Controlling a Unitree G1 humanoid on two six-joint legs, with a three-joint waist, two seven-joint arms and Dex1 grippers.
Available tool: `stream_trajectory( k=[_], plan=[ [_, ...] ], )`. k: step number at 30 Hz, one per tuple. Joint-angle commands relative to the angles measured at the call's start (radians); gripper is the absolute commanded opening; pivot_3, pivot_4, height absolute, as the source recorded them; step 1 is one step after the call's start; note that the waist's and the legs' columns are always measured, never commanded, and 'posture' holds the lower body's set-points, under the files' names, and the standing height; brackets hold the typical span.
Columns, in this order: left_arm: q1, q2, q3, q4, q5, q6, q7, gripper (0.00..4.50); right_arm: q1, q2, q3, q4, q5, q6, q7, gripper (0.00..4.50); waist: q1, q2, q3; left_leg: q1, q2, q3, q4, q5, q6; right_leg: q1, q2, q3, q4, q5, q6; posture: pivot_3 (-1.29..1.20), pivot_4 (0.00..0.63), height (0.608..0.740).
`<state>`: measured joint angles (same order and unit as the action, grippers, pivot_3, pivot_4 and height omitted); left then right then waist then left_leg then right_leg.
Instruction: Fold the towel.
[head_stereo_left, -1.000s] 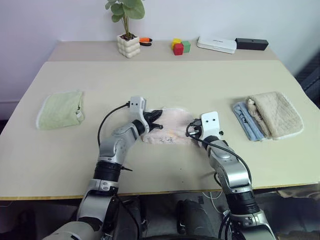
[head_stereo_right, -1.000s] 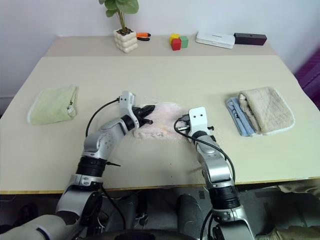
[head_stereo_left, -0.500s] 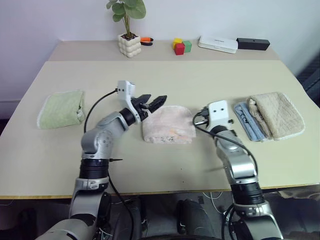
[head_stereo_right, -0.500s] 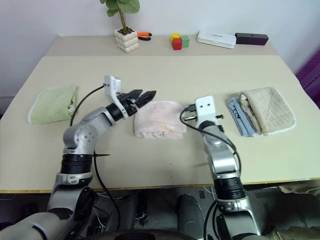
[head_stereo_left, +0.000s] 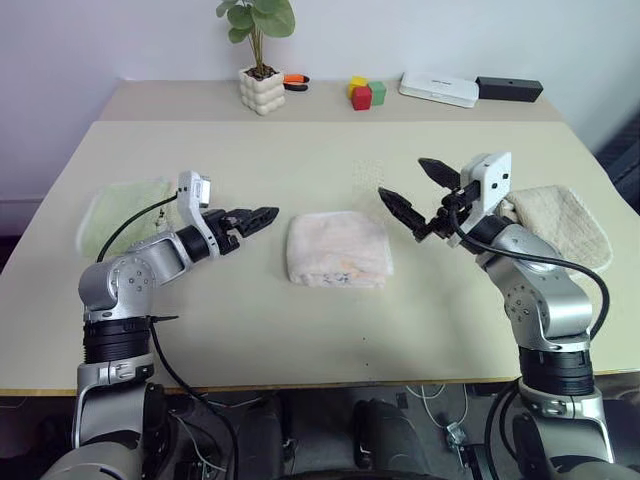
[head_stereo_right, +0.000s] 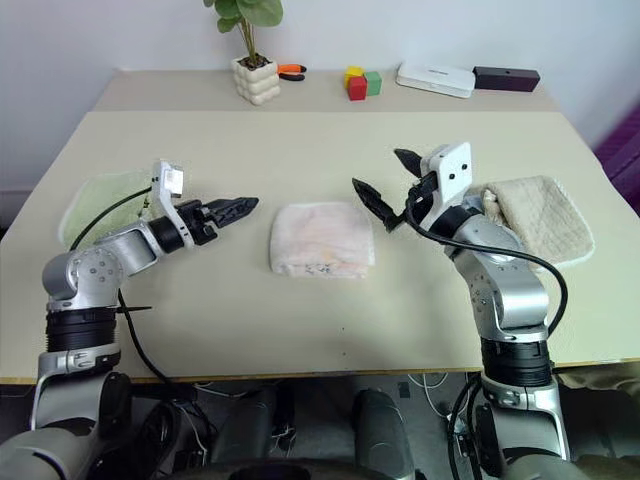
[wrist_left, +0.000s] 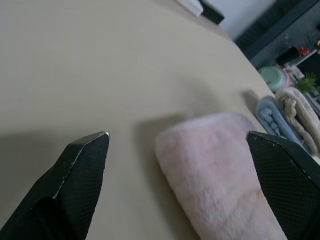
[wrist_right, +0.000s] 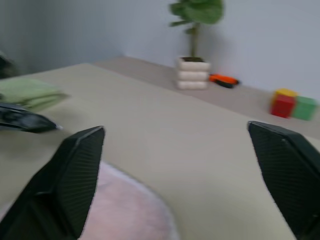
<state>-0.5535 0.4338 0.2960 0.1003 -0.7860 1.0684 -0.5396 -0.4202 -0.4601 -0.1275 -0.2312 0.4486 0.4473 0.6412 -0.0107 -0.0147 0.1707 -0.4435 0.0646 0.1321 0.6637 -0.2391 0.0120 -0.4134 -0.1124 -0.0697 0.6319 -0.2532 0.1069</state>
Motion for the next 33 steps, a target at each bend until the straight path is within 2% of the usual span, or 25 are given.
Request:
stream_trajectory(
  k=[1,5,8,17,26,29,33],
  plan=[
    [-0.017,-0.009,0.095,0.023,-0.154,0.253,0.039,4.5,0.004,-0.049,-0.015,-0.045,0.043,0.021,0.056,4.44,-0.002,0.0,0.0,0.0,0.0,0.0,0.0,0.0,0.0,0.0,0.0,0.0,0.0,0.0,0.0,0.0,0.15,0.735],
    [-0.01,-0.036,0.121,0.015,-0.195,0.456,0.099,4.5,0.034,-0.125,-0.001,-0.138,0.134,0.133,0.13,4.44,-0.002,0.0,0.0,0.0,0.0,-0.001,-0.001,0.0,0.0,0.0,0.0,0.0,0.001,0.0,0.0,0.0,0.15,0.735],
    [0.002,-0.069,0.121,0.023,-0.225,0.534,0.118,4.5,0.055,-0.182,-0.006,-0.204,0.191,0.19,0.176,4.44,-0.001,0.0,0.0,0.0,0.0,-0.001,-0.001,0.0,0.0,0.0,0.0,0.0,0.001,0.0,0.0,0.0,0.15,0.735],
    [-0.045,-0.139,0.121,0.101,-0.172,0.521,0.154,4.5,0.055,-0.211,-0.005,-0.2,0.18,0.19,0.177,4.44,0.005,-0.001,0.0,0.001,-0.001,-0.002,0.0,0.0,0.0,0.0,-0.001,0.0,0.0,0.0,0.0,0.0,0.15,0.735],
    [-0.107,-0.3,0.134,0.212,-0.131,0.459,0.214,4.5,0.042,-0.195,0.014,-0.187,0.152,0.17,0.157,4.44,0.019,-0.001,0.0,0.001,-0.002,-0.001,0.001,0.0,0.0,0.001,-0.002,0.0,0.0,0.0,0.0,0.0,0.15,0.735],
    [-0.119,-0.346,0.153,0.259,-0.119,0.442,0.241,3.64,0.039,-0.195,0.02,-0.187,0.14,0.162,0.147,4.5,0.024,-0.001,0.0,0.001,-0.002,-0.001,0.002,0.0,0.0,0.001,-0.002,0.0,0.0,0.0,0.0,0.0,0.15,0.735],
    [-0.12,-0.362,0.158,0.27,-0.114,0.44,0.245,1.57,0.04,-0.197,0.021,-0.189,0.131,0.156,0.135,4.5,0.023,-0.001,0.0,0.001,-0.002,-0.001,0.002,-0.001,0.001,0.001,-0.002,0.0,-0.001,0.0,0.0,0.0,0.15,0.735]
  ],
)
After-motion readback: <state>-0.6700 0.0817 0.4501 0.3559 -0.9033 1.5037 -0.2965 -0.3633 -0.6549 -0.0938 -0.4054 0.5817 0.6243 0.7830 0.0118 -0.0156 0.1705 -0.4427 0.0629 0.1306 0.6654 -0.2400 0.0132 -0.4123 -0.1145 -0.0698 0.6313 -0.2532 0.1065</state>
